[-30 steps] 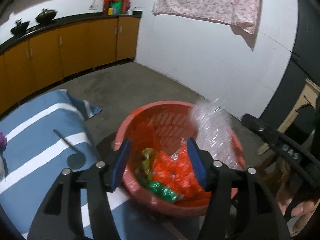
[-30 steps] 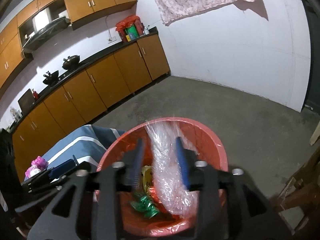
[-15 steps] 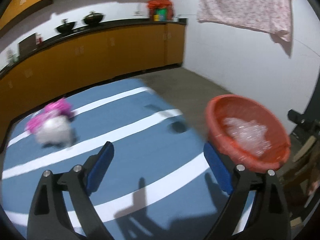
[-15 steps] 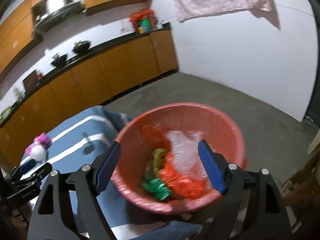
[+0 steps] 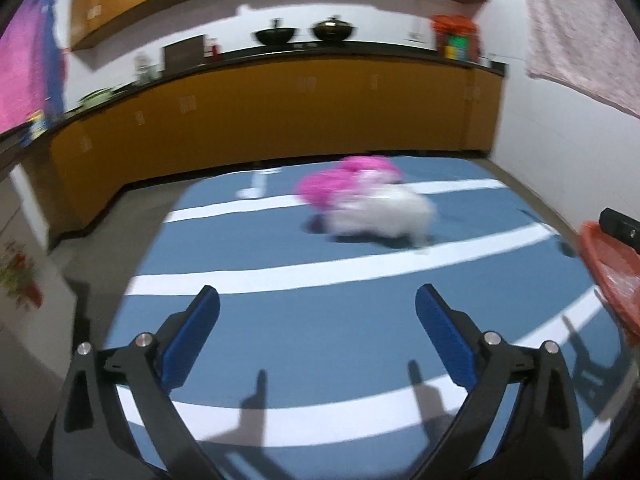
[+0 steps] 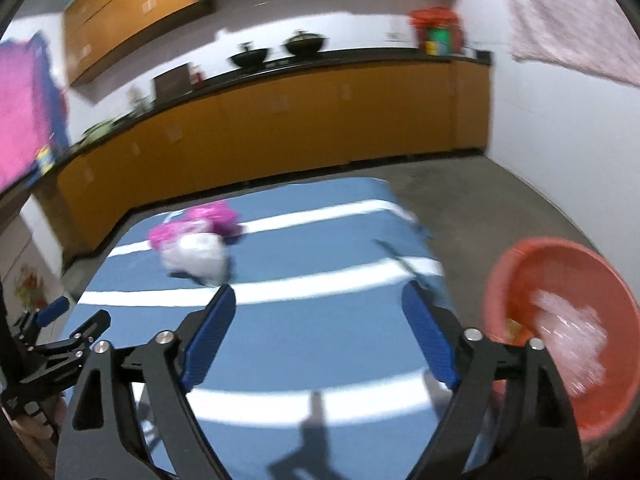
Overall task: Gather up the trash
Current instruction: 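Move both open tools back toward the pink and white bags on the table, then grasp the white plastic bag with the right tool while the left tool grasps the pink bag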
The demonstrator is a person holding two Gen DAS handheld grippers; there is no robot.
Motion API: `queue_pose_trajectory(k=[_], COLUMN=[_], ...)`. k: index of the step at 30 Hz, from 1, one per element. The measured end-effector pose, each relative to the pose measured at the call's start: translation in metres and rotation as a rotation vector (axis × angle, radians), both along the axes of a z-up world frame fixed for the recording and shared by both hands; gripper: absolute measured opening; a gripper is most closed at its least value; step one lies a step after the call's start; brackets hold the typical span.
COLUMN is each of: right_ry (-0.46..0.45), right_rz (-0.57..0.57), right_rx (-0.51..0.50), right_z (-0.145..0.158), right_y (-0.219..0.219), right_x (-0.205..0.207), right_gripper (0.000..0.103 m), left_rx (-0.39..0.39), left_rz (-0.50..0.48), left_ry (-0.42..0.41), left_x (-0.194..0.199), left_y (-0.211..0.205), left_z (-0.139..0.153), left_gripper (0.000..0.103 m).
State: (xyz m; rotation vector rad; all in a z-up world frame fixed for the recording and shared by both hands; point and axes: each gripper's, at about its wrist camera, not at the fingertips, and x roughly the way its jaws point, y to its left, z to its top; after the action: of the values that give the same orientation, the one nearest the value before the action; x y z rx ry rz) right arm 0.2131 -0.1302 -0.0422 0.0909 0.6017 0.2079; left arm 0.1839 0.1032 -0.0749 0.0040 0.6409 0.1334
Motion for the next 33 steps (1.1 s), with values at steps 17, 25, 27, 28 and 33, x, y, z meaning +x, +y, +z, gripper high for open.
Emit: queue_pose_trajectory(k=[17, 25, 27, 28, 33], right_ry=[0.099, 0.181, 0.183, 0.184, 0.179], right_rz=[0.248, 0.341, 0.348, 0.351, 0.343], right_rx=[-0.101, -0.112, -0.114, -0.114, -0.123], right_z=[-0.041, -0.048, -0.048, -0.048, -0.047], right_y=[0.133, 0.136, 0.134, 0.132, 0.120], right_x=[0.106, 0.115, 0.112, 0.111, 0.102], right_gripper=[0.092, 0.052, 0.047, 0.042, 0.035], left_rx=[-0.047, -0.057, -0.056, -0.053, -0.047], left_rz=[0.207, 0.187, 0.179, 0.173, 0.145], left_ry=[-0.047, -0.045, -0.048, -0.050, -0.061], left_x=[0.013, 0.025, 0.027, 0.028, 0.036], left_y=[0.115, 0.114, 0.111, 0.108, 0.097], left_z=[0.000, -0.003, -0.003, -0.002, 0.003], left_gripper=[0.099, 0.099, 0.099, 0.099, 0.099])
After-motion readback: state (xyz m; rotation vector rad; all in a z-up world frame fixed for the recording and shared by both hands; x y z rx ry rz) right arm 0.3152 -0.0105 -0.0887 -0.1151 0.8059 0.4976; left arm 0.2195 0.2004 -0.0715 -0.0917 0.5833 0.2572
